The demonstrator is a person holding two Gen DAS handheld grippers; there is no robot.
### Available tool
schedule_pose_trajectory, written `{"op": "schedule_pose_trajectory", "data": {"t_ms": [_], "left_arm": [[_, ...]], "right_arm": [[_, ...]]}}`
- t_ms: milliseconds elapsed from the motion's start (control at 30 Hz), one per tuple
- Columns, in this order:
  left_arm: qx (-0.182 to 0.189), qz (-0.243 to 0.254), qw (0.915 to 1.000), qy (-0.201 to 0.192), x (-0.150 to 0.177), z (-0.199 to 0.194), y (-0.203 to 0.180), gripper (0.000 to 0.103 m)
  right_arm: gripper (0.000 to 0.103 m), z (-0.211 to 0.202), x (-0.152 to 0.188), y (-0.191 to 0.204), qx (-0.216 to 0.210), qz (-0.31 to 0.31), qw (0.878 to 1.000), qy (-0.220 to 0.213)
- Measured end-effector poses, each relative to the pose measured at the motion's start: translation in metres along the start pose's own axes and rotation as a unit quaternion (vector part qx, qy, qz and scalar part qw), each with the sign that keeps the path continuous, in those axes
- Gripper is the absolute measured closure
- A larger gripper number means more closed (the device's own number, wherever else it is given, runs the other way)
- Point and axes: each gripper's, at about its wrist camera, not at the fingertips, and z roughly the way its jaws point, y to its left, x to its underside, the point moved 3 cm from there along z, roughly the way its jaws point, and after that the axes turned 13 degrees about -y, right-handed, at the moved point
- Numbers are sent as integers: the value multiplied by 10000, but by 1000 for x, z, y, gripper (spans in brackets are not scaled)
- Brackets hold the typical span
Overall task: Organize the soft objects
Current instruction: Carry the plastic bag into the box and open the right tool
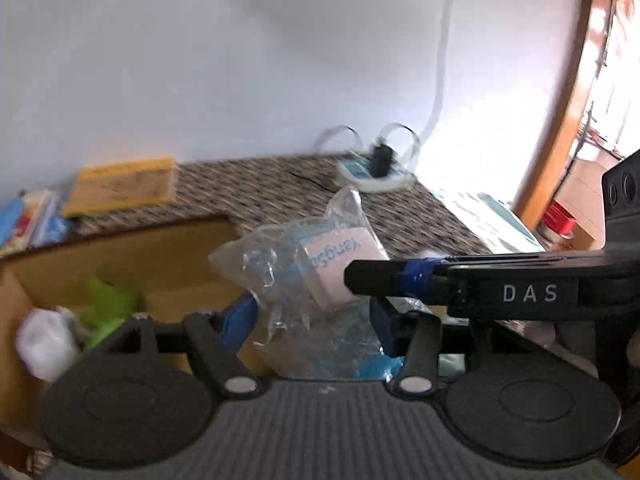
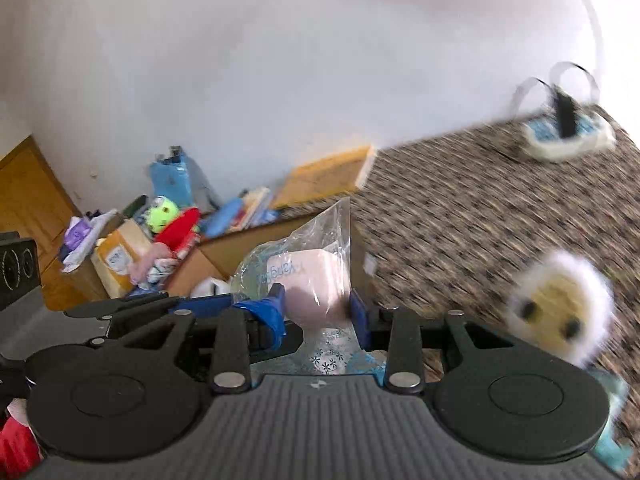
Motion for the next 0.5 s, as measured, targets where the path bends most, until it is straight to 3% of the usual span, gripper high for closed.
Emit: {"op": "schedule_pose_trajectory", "data": {"t_ms": [200,500], "left_arm": [[-521,-104,9985,-101,-7,-27,74,53],[-1172,-319,9921,311,12,-43,170,52]], "right_arm": [[85,61,6,58,-466,-169,9987,83],[84,135,42,117,-741,-187,9953,591]]}}
